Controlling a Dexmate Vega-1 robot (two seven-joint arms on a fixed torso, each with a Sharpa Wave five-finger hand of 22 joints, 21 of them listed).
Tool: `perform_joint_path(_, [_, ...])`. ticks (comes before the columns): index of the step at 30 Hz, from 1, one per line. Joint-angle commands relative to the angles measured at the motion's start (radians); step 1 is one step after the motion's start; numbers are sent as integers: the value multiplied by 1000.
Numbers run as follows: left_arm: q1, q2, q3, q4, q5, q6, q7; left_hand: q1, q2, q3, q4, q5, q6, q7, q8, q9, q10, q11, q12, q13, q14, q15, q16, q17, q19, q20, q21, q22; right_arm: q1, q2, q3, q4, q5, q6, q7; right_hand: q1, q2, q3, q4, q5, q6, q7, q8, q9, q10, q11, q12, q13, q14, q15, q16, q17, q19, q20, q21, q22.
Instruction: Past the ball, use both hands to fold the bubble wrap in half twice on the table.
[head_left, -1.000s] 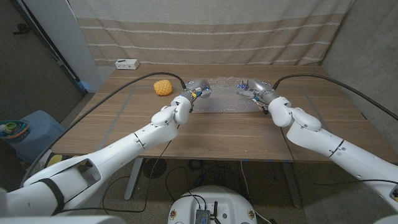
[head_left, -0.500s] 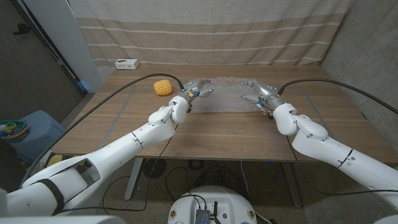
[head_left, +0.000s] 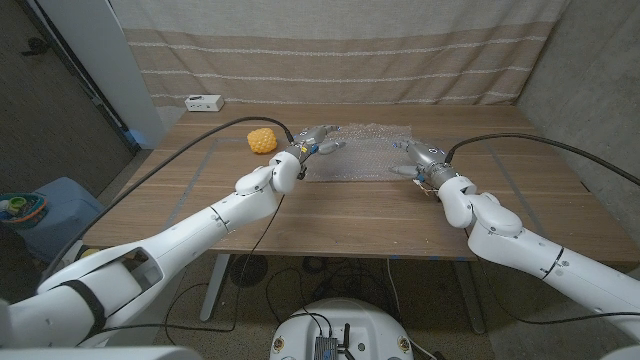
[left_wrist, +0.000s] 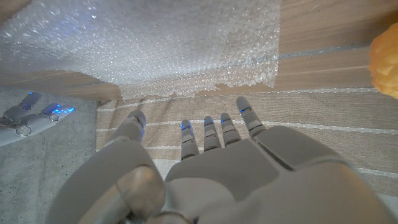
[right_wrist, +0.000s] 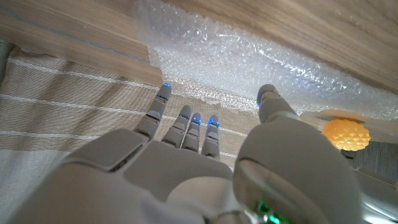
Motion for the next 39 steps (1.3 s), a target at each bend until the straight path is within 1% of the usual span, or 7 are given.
perform_joint_path(1, [-38,0,11,50,-64,-28,-110,-26,-4,-14,6,-7,-24,-10,-6,2,-19,-4,-2,-4,-26,1,-4,1,-35,-8,-16,0,16,9,-52,30,-73,-38,59,-1,-13,-10,-7,12,-27,-2,-6,1,-32,1,-9,-5,-26,5,-8,-10,-18,2,-14,-1])
perform_joint_path(14, [-62,-8,31,86,-111,-36,-166,-57,-6,-28,18,-9,-51,-14,-5,1,-12,3,9,-9,-6,3,12,-1,-19,4,-26,1,34,65,-111,129,-188,-57,20,42,-2,1,-26,28,-84,6,-7,-2,-103,3,-14,-19,-97,21,-13,-35,-40,-2,-44,-1])
perform_joint_path(22, [-60,7,43,71,-88,-7,-165,-85,-5,-37,26,-7,-41,7,5,1,35,24,29,-11,41,13,28,-3,-2,9,-41,2,55,121,-129,238,-226,-87,-60,151,16,45,-49,42,-57,7,12,-4,-88,-2,4,-34,-63,4,7,-62,6,-21,-48,-1])
perform_joint_path(30, [-98,-3,69,148,-106,-49,-225,-101,-5,-42,29,-5,-41,11,6,1,50,27,33,-10,95,-7,42,-4,9,15,-52,2,96,158,-159,328,-231,-28,-116,161,3,44,-38,40,-39,4,17,-5,-89,-1,5,-40,-32,-8,19,-72,28,-27,-48,-1])
perform_joint_path(35, [-113,-1,81,178,-112,-91,-252,-109,-3,-44,30,-4,-45,11,6,1,61,24,35,-10,110,-33,42,-5,15,15,-58,2,105,181,-168,389,-238,21,-220,188,30,56,-24,36,79,-24,49,-7,73,-23,57,-56,69,-51,58,-87,119,-46,-41,0])
perform_joint_path(38, [-119,-3,80,197,-125,-123,-261,-112,-2,-44,31,-3,-48,12,5,1,62,21,35,-10,111,-46,40,-6,19,11,-61,3,106,200,-173,438,-252,51,-328,234,62,59,-29,25,310,-66,110,-10,276,-64,104,-72,219,-119,123,-96,203,-74,-32,1])
perform_joint_path(39, [-119,-4,79,200,-129,-129,-262,-114,-1,-45,32,-3,-49,12,5,1,63,21,35,-10,114,-50,40,-6,25,7,-61,3,106,204,-171,451,-249,66,-358,248,67,58,-31,21,368,-68,125,-12,309,-66,109,-75,255,-133,140,-96,230,-82,-26,2])
